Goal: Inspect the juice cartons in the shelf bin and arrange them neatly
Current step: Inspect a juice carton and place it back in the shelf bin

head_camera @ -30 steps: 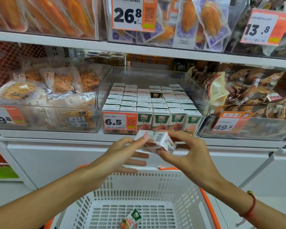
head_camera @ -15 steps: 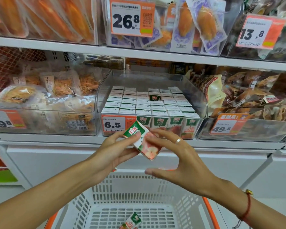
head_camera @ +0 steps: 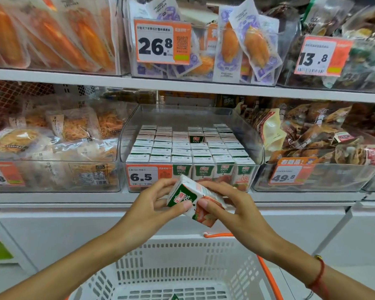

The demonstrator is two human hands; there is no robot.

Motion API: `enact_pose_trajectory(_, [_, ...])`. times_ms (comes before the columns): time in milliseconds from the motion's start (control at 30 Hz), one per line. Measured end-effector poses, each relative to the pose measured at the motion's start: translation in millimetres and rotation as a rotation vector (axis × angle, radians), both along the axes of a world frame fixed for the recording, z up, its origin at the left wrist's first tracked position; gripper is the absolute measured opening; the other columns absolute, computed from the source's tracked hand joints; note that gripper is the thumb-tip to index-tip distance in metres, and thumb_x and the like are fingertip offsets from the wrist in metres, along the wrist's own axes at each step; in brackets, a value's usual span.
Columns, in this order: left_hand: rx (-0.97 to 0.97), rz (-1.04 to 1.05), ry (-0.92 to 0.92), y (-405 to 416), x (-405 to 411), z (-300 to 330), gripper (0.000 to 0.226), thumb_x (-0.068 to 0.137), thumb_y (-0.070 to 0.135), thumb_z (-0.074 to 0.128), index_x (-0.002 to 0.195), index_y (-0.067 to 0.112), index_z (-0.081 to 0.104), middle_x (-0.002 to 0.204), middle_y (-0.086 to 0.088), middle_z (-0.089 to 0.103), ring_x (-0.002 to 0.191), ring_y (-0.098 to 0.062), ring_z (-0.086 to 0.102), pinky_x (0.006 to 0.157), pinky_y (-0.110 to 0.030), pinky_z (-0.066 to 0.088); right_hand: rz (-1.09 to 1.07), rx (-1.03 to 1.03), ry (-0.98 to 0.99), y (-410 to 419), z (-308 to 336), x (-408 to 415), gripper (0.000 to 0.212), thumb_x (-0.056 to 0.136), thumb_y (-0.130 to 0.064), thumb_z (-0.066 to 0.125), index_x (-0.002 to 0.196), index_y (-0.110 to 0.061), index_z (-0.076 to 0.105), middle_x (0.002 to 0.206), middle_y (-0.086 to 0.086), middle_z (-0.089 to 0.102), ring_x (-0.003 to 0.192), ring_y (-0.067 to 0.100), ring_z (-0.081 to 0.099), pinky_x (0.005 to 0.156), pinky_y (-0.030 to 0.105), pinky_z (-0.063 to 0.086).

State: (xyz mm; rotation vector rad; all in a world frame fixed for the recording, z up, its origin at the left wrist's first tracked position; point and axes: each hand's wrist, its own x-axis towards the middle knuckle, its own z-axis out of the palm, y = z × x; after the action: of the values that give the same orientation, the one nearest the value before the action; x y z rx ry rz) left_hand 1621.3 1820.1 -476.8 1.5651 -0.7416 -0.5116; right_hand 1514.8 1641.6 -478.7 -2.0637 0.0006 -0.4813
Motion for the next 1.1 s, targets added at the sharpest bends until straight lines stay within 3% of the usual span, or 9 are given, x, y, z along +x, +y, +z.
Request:
enact_pose_trajectory(133, [-0.029,0.027,-0.041,-2.4,-3.9,-1.9,0.058,0.065,0.045,0.072,0.120,0.037,0.058,0.112,0.018,0.070,0.105,-0.002,0.066,0.089,-0.023,0.055,0.000,-0.071,-0.069,0.8,3.3,1.4,0.034,0.093,-0.041,0.055,0.126,-0.038,0.062,0.107,-0.017,0.064,0.106,0.010,0.060,0.086,0.020,0.049])
enact_pose_trajectory(300, [-0.138,0.155,-0.098,-7.0,-7.6,6.3,0.050,0.062,0.040,0.073,0.110,0.038,0.061,0.101,0.025,0.071,0.096,0.005,0.066,0.073,-0.007,0.050,-0.007,-0.312,-0.082,-11.2,12.4,11.6,0.041,0.098,-0.055,0.041,0.137,-0.045,0.050,0.104,-0.022,0.059,0.100,0.008,0.059,0.081,0.019,0.047])
enact_pose_trajectory(433, [-0.213,0.316,-0.178,-30.5,15.9,24.5,0.038,0.074,0.026,0.072,0.103,0.042,0.054,0.084,0.041,0.066,0.085,0.022,0.060,0.065,0.002,0.044,-0.155,-0.552,-0.068,-46.4,21.8,31.3,0.048,0.097,-0.062,0.025,0.142,-0.049,0.038,0.127,-0.025,0.055,0.114,-0.004,0.050,0.090,0.017,0.042])
enact_pose_trajectory(567, [-0.193,0.402,-0.282,-72.3,60.2,40.9,0.036,0.087,0.018,0.070,0.114,0.036,0.055,0.098,0.022,0.068,0.090,0.008,0.064,0.071,-0.011,0.051,-0.281,-0.915,0.106,-89.2,18.7,49.5,0.056,0.099,-0.056,0.021,0.146,-0.033,0.039,0.143,-0.010,0.048,0.129,0.008,0.043,0.104,0.023,0.032])
enact_pose_trajectory(667, [-0.136,0.400,-0.366,-104.1,92.4,49.1,0.041,0.090,0.018,0.069,0.127,0.025,0.052,0.108,0.011,0.065,0.097,-0.005,0.063,0.084,-0.027,0.055,-0.316,-0.986,0.137,-102.3,9.6,56.2,0.073,0.093,-0.066,0.003,0.145,-0.031,0.042,0.147,-0.009,0.046,0.132,0.008,0.041,0.107,0.022,0.028])
enact_pose_trajectory(800, [0.028,0.358,-0.505,-135.7,126.0,47.1,0.039,0.090,0.017,0.069,0.126,0.021,0.053,0.114,-0.002,0.067,0.097,-0.019,0.065,0.084,-0.045,0.055,-0.335,-0.976,0.094,-104.8,3.8,59.4,0.076,0.092,-0.066,0.002,0.142,-0.030,0.047,0.144,-0.008,0.050,0.131,0.010,0.045,0.106,0.024,0.033])
enact_pose_trajectory(1000, [0.306,0.258,-0.752,-148.9,155.9,49.6,0.054,0.087,0.022,0.073,0.137,0.025,0.052,0.132,-0.002,0.061,0.119,-0.024,0.057,0.096,-0.035,0.049,-0.328,-0.988,0.110,-107.7,1.9,59.3,0.072,0.094,-0.064,0.007,0.143,-0.030,0.046,0.145,-0.008,0.049,0.133,0.011,0.044,0.108,0.027,0.034])
enact_pose_trajectory(1100, [0.471,0.102,-0.765,-151.5,165.6,63.8,0.056,0.087,0.023,0.071,0.139,0.022,0.050,0.132,-0.002,0.061,0.116,-0.022,0.059,0.096,-0.035,0.049,-0.331,-0.993,0.115,-108.2,0.9,59.9,0.069,0.095,-0.062,0.010,0.139,-0.028,0.050,0.141,-0.006,0.053,0.129,0.013,0.048,0.104,0.028,0.038])
